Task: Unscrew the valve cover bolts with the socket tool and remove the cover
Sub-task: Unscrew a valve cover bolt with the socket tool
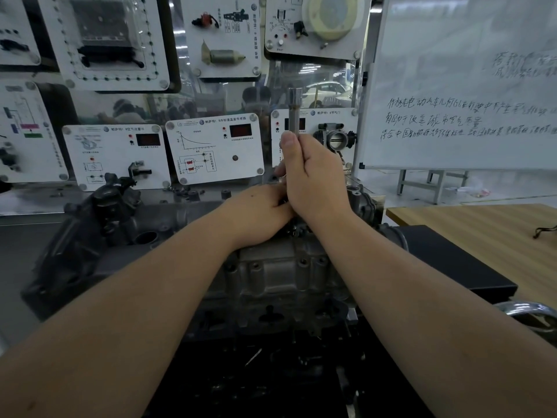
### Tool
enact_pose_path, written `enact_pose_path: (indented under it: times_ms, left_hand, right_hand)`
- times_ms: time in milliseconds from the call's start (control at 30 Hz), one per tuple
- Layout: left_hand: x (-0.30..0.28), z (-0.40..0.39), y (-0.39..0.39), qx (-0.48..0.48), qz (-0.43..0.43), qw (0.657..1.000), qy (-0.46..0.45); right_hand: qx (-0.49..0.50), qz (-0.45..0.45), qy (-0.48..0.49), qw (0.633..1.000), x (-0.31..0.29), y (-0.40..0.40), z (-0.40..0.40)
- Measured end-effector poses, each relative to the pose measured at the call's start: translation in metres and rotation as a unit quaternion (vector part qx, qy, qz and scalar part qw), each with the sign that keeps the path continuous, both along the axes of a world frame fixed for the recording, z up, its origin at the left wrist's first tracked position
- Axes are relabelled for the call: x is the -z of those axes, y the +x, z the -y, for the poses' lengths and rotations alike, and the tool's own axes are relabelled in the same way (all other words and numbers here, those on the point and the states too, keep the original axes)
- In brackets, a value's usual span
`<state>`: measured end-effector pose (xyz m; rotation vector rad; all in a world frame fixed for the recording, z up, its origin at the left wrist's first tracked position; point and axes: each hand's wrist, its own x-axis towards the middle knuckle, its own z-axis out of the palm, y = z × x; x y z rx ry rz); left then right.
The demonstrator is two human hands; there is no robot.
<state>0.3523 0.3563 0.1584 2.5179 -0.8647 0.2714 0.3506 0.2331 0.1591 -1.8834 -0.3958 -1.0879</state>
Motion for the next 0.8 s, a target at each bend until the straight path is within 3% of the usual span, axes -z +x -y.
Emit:
enact_pose_path:
  times_ms: [633,800]
  left_hand:
    - [-0.0011,-0.0006,0.0017,0.012,-0.02,0.999,-0.026]
    - [-0.0017,-0.0021,0.0015,0.015,0.017,1.0,0.003]
  right_hand:
    - [-0.001,0.014,-0.003,1.0,-0.0013,0.001,0.0002]
    - [-0.035,-0.004,-0.002,0.999,-0.0017,0.0024,0.0003]
